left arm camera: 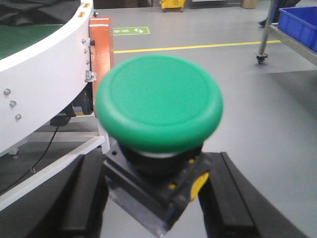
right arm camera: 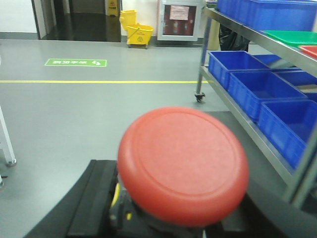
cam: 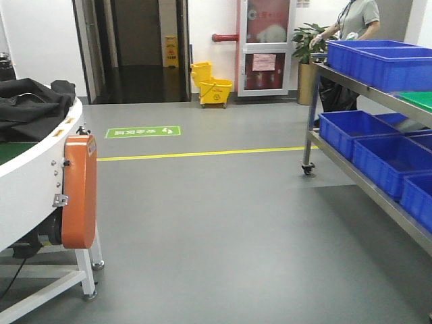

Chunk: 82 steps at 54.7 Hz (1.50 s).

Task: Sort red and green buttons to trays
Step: 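Drive the base to the shelf with the green and red trays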

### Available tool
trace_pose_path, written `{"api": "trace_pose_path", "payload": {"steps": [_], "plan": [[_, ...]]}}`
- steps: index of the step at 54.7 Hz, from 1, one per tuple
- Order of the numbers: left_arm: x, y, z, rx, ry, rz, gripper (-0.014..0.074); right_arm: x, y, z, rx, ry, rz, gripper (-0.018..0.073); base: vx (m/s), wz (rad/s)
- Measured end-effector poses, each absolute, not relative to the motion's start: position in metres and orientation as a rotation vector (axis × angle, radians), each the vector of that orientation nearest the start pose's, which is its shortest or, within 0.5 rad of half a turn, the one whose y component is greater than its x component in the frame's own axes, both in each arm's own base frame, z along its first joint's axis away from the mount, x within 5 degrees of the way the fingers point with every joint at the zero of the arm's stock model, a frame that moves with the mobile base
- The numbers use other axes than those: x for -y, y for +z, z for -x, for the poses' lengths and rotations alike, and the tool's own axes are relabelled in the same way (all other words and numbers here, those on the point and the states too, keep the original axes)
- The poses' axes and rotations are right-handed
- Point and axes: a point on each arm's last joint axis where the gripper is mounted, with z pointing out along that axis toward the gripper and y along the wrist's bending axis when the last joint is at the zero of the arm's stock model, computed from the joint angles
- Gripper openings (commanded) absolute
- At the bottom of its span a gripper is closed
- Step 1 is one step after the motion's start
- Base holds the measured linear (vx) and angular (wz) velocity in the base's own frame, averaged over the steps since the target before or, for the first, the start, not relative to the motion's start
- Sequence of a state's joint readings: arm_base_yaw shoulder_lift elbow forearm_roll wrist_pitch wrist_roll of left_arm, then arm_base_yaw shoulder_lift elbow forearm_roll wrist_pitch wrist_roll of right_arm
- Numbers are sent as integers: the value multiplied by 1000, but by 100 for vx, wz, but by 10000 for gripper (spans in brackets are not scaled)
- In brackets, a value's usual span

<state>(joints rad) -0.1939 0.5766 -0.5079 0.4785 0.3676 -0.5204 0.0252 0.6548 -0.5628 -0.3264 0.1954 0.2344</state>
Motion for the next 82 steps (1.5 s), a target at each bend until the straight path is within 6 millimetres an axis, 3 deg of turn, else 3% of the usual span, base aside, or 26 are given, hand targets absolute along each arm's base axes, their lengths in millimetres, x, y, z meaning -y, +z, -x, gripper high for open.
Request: {"api": "trace_pose_path", "payload": {"steps": [36,82], "plan": [[8,308,-121,-1879,-24,-2,-1,2,329,-140,-1760,-99,53,-8,48,8],[8,308,-121,-1881,-23,-2,-1,2,329,-140,-1760,-99,53,-8,58,-15]]}}
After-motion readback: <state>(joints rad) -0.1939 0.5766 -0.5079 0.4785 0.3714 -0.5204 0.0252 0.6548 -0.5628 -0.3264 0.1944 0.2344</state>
